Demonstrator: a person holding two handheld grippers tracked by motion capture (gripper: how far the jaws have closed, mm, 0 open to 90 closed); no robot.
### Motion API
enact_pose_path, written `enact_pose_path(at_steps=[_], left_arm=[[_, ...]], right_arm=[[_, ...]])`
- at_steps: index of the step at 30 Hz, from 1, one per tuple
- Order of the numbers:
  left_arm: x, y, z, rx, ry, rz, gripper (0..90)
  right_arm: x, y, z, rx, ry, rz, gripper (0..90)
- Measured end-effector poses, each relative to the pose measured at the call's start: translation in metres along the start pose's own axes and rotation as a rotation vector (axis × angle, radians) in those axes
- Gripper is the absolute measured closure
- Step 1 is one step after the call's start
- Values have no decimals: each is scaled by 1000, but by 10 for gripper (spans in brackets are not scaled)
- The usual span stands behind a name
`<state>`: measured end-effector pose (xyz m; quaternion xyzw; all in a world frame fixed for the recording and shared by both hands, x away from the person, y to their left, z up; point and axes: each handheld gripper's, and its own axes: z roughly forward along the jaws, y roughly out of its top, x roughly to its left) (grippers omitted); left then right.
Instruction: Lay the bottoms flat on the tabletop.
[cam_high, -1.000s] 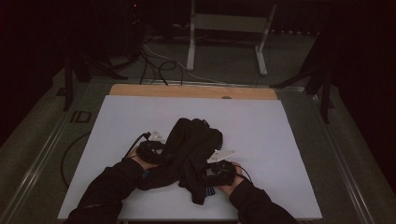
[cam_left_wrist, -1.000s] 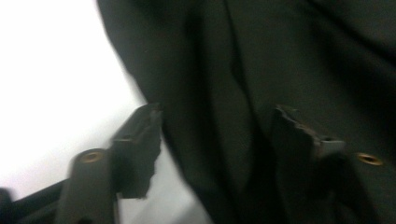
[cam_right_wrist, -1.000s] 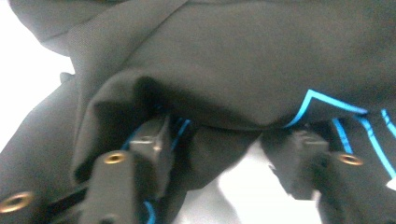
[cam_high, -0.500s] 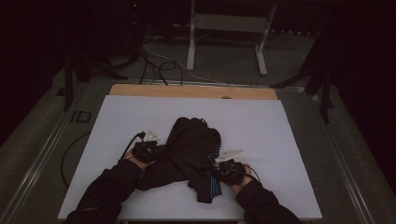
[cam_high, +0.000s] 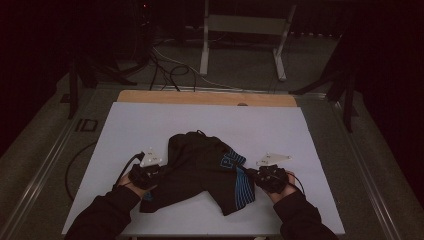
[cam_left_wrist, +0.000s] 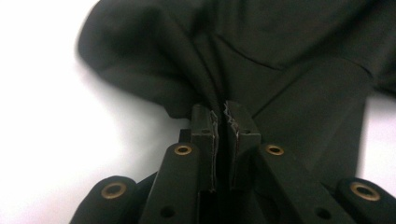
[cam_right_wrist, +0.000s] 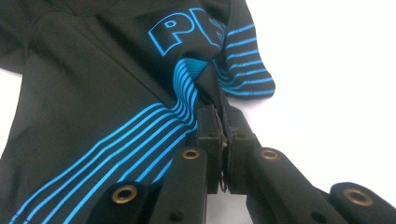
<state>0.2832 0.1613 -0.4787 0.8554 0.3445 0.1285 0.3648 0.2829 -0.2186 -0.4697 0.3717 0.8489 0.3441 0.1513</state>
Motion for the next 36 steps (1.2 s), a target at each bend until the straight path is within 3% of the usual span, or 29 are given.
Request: enact_pose_path(at_steps=[1, 4, 9, 12, 16, 19, 20, 23, 24, 25, 26, 28, 29, 30, 31, 34, 36], left_arm=[[-9, -2, -2, 10, -17, 13, 838], [-17, -6, -6, 28, -43, 24, 835], [-30, -12, -8, 54, -81, 40, 835], [-37, -18, -4, 81, -102, 41, 835], [-36, -22, 1, 104, -122, 24, 829], [-32, -18, -4, 81, -125, 7, 814], [-30, -16, -7, 65, -118, -1, 785], [-16, -6, -20, 28, -53, -33, 579], [-16, -6, -20, 28, -53, -33, 541], [0, 1, -26, 7, -16, -102, 541], [8, 3, -27, 3, -4, -136, 505], [24, 6, -25, 7, 26, -201, 503], [31, 7, -22, 13, 40, -226, 503], [31, 7, -22, 13, 40, -226, 503], [41, 7, -16, 23, 57, -273, 503], [53, 5, -3, 35, 72, -338, 498], [55, 4, 1, 38, 75, -357, 493]], right_arm=[[1, -2, -1, 21, 9, -3, 880], [4, -12, -1, 87, 40, -7, 880], [-3, -24, -3, 111, 82, 51, 879], [-4, -26, -2, 121, 76, 42, 879], [-1, -27, 2, 147, 71, 28, 879], [0, -28, 6, 163, 74, 26, 873], [-1, -28, 5, 154, 74, 33, 860], [-7, -21, -2, 87, 62, 52, 663], [-7, -21, -2, 87, 62, 52, 663], [-10, -18, -5, 56, 59, 64, 582], [-16, -9, -10, 14, 41, 83, 521], [-21, -1, -12, -31, 19, 91, 491], [-23, 3, -12, -46, 10, 116, 473], [-23, 3, -12, -46, 10, 116, 473], [-26, 6, -11, -62, -5, 125, 460], [-32, 14, 3, -78, -11, 164, 432], [-32, 15, 8, -77, -10, 182, 425]])
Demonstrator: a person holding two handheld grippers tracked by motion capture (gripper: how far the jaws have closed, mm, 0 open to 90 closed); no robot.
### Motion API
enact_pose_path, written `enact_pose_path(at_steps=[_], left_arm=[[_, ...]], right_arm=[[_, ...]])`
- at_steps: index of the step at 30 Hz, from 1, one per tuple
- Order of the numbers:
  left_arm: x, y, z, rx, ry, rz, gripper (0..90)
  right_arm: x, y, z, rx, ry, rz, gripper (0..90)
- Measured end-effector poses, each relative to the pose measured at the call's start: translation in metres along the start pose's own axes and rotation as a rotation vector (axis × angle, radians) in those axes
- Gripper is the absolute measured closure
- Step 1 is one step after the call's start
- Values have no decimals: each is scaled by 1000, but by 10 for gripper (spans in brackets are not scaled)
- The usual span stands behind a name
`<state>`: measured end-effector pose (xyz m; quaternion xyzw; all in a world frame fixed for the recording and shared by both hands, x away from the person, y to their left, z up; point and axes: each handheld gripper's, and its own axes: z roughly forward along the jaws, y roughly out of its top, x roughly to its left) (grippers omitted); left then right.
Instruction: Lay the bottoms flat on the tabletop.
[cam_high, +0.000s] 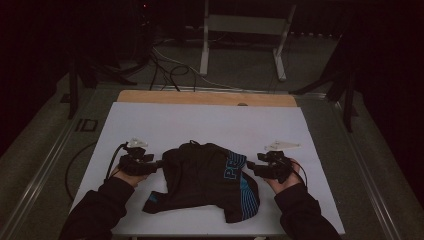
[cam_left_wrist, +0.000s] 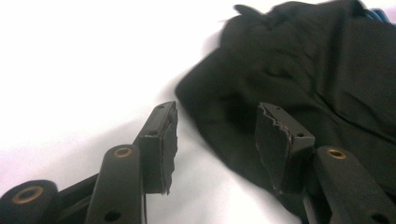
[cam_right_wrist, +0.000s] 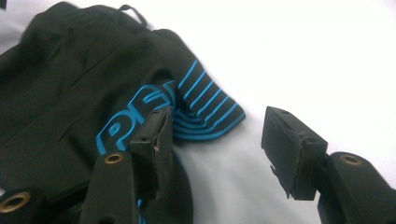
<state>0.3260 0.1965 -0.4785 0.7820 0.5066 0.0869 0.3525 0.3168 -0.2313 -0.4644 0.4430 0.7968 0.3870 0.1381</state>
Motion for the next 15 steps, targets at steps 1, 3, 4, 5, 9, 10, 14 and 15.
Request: enact_pose_path(at_steps=[1, 3, 4, 5, 9, 10, 14, 15], left_arm=[[4, -1, 9, 10, -3, -35, 493], [6, -2, 17, 17, 0, -54, 474], [8, -2, 21, 22, -2, -63, 472], [9, -2, 24, 27, 8, -65, 472], [11, -3, 35, 47, 23, -67, 472], [11, -3, 37, 52, 22, -68, 473], [11, -3, 39, 53, 33, -44, 497], [10, -3, 39, 52, 38, -36, 521]], right_arm=[[-1, 1, 5, 2, 3, 9, 418], [-6, 1, 23, 18, -4, 52, 412], [-7, 0, 29, 30, -16, 60, 416], [-8, -1, 34, 46, -26, 68, 415], [-11, -8, 51, 100, -33, 96, 446], [-12, -10, 53, 114, -26, 101, 453], [-10, -13, 59, 126, -28, 100, 483], [-10, -13, 59, 128, -20, 101, 500]])
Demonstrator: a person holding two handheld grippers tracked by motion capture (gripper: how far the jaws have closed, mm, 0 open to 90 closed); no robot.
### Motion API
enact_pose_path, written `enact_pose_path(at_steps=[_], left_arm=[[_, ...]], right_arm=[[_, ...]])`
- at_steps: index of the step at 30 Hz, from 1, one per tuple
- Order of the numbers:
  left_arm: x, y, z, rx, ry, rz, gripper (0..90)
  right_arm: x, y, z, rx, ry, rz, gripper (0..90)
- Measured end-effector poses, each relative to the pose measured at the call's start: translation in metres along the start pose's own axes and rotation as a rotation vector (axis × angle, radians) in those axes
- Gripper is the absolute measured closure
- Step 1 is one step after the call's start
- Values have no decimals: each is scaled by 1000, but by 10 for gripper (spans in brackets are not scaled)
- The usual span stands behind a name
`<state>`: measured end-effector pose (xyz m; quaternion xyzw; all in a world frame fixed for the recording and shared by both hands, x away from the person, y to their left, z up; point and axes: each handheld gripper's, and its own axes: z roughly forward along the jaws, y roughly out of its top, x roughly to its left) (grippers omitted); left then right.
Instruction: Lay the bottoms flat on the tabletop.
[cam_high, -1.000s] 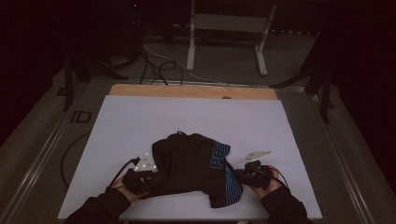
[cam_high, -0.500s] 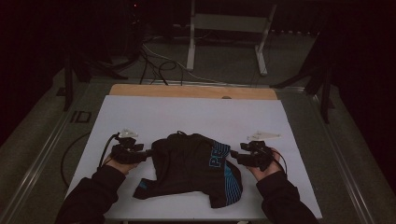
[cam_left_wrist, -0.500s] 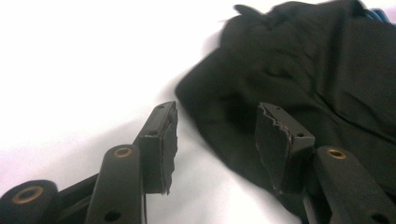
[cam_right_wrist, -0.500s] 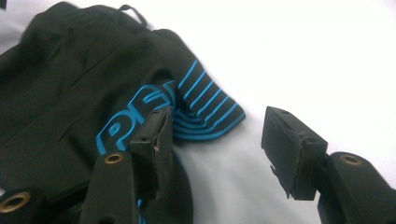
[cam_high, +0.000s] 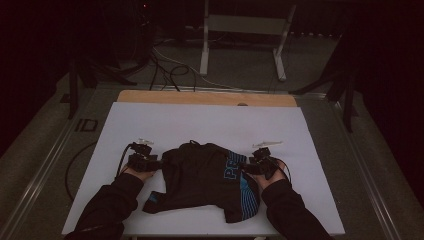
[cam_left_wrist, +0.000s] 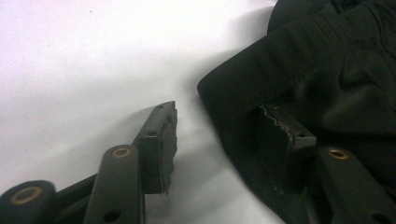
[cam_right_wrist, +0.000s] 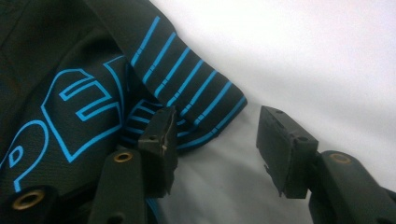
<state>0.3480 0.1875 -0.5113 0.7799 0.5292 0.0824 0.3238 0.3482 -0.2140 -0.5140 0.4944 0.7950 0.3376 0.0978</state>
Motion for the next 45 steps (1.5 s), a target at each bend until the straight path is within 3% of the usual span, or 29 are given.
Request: enact_pose_path(at_steps=[3, 4, 5, 6, 8, 10, 15, 22, 28, 29, 32, 36, 40, 42, 45], left_arm=[[-1, 0, 1, -2, 6, 20, 642], [-2, 0, 2, 3, -1, 22, 642], [-2, 0, 2, 4, 5, 29, 731], [-2, 1, 2, 2, 11, 32, 753], [0, 0, 3, -13, 8, 21, 833], [1, 0, 2, -25, 11, 20, 871], [3, 6, -1, -51, 7, 30, 884], [-3, 26, -11, -118, 33, 95, 885], [-4, 50, -23, -185, 66, 121, 885], [-5, 53, -24, -192, 69, 122, 885], [-6, 63, -26, -222, 71, 126, 885], [-10, 73, -24, -265, 83, 147, 884], [-6, 77, -14, -288, 103, 133, 883], [-4, 78, -7, -281, 111, 126, 883], [-2, 76, 4, -259, 129, 117, 882]], right_arm=[[2, 0, 2, -3, 0, -14, 544], [5, 0, 3, -3, -8, -30, 557], [9, 1, 4, -2, -36, -63, 641], [9, 1, 4, -2, -40, -67, 680], [8, 2, 5, -6, -36, -55, 803], [6, 2, 4, -12, -20, -34, 847], [2, 8, -7, -60, -32, -41, 855], [-6, 26, -24, -130, -49, -39, 855], [-15, 46, -39, -192, -19, -62, 855], [-19, 55, -46, -225, 5, -65, 855], [-25, 68, -54, -254, 11, -54, 854], [-27, 85, -62, -302, -35, -79, 854], [-29, 94, -57, -288, -65, -79, 853], [-31, 97, -41, -236, -107, -89, 853], [-36, 95, -25, -188, -117, -67, 853]])
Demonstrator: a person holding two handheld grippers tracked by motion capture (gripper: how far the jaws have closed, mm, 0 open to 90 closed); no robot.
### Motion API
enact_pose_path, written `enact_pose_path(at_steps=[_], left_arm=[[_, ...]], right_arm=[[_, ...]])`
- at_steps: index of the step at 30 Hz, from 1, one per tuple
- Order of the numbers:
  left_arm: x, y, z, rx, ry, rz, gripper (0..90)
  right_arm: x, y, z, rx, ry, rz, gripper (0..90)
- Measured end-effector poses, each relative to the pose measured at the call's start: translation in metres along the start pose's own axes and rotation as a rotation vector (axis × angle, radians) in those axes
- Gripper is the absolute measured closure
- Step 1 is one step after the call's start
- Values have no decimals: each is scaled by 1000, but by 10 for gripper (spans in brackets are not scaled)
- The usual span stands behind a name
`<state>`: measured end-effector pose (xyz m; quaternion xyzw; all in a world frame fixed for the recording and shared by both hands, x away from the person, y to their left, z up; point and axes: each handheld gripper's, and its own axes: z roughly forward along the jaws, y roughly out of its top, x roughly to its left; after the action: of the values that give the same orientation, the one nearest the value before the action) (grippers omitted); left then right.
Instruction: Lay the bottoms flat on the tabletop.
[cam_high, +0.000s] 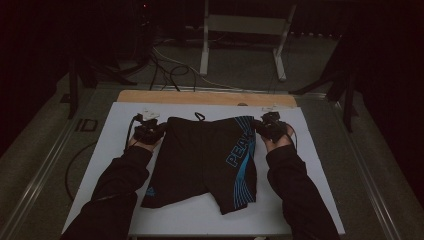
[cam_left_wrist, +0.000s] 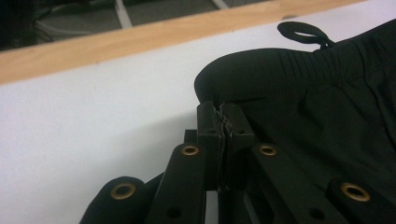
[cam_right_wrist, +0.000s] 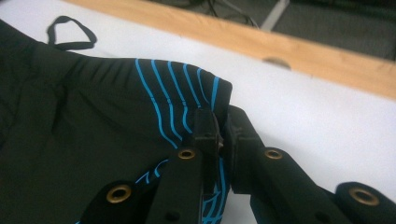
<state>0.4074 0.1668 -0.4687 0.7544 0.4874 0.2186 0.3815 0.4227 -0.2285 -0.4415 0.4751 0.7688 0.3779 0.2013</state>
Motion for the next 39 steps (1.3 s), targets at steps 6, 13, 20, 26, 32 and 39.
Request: enact_pose_path(at_steps=[6, 13, 20, 26, 32, 39], left_arm=[[-3, -2, 9, -4, 14, -1, 881], [-8, -2, 14, 39, -40, -2, 421], [-11, 0, 8, 32, -91, 1, 151], [-14, 0, 1, 16, -151, 32, 73], [-17, -1, -6, 21, -187, 62, 9], [-21, -2, -20, 5, -227, 90, 6]], right_arm=[[-5, -2, 20, 31, -23, 22, 853], [-6, 0, 23, 9, -7, 47, 354], [-1, -6, 16, -17, 64, -8, 184], [2, -12, 14, -14, 107, -30, 152], [5, -16, 5, -38, 123, -41, 141], [11, -19, -7, -52, 141, -53, 142]])
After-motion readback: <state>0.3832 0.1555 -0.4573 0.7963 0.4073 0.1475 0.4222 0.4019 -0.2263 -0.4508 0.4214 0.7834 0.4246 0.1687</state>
